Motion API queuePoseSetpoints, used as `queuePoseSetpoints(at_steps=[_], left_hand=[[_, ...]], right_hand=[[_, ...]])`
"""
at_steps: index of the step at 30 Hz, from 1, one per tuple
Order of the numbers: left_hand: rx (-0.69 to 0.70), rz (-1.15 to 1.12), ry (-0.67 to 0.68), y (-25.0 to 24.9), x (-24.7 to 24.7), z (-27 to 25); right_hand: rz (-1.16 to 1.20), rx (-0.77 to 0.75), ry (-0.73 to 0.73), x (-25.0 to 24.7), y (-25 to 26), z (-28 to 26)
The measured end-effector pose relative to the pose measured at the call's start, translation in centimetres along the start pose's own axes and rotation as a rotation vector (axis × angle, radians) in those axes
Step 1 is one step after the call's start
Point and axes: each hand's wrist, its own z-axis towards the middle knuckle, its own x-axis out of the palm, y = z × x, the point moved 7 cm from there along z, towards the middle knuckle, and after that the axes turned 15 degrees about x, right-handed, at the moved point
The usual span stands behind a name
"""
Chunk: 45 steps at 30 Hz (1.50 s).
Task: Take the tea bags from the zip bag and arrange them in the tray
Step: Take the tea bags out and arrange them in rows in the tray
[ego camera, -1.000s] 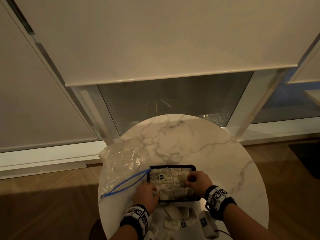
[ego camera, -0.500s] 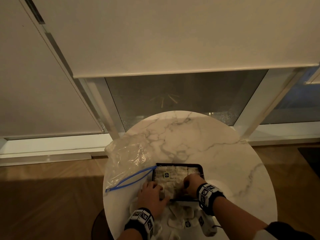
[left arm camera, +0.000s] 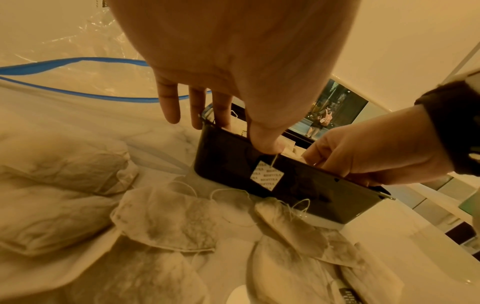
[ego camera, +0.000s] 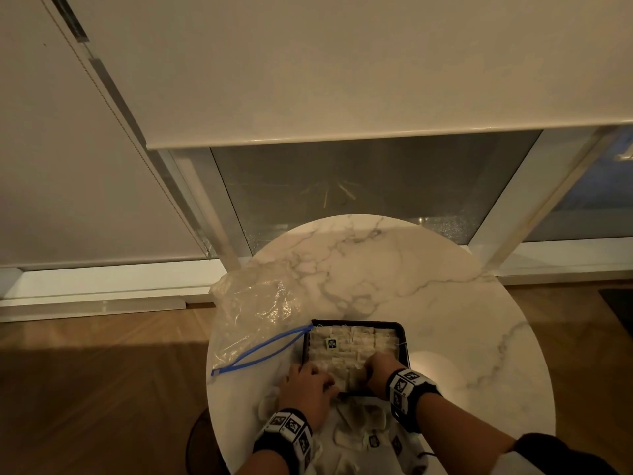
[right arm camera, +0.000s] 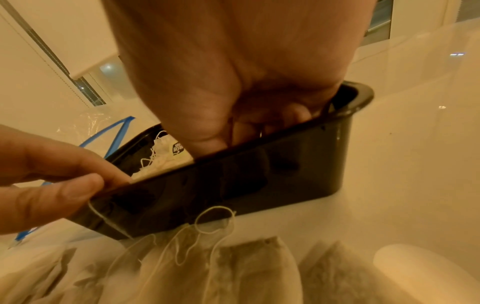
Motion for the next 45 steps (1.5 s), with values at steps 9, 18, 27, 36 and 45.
queuePoseSetpoints(at_steps=[9,18,27,36,45], left_hand=[[-0.007,-0.001,0.046,-0.2,0.8,-0.3],[-0.024,0.038,-0.042,-0.6,0.1,-1.0],[0.046,-0.19,-0.511,1.4,-3.3,-3.6],[-0.206,-0.362,-0.469,8.3,-1.1,-7.3],[-0.289,-0.223,-0.097,12.1,1.4,-7.2]], right_hand=[[0.063,0.003,-0.012,0.3,0.1,0.0],[0.2,-0.041,-0.069,-0.7,-0.2,-0.9],[0.459,-0.12,-0.16,-1.8,-1.3,-4.8],[0.528,-0.21,-0.213,-1.3,-0.1,-9.2],[0.489,-0.192,-0.158,2.8,1.5,-10.2]])
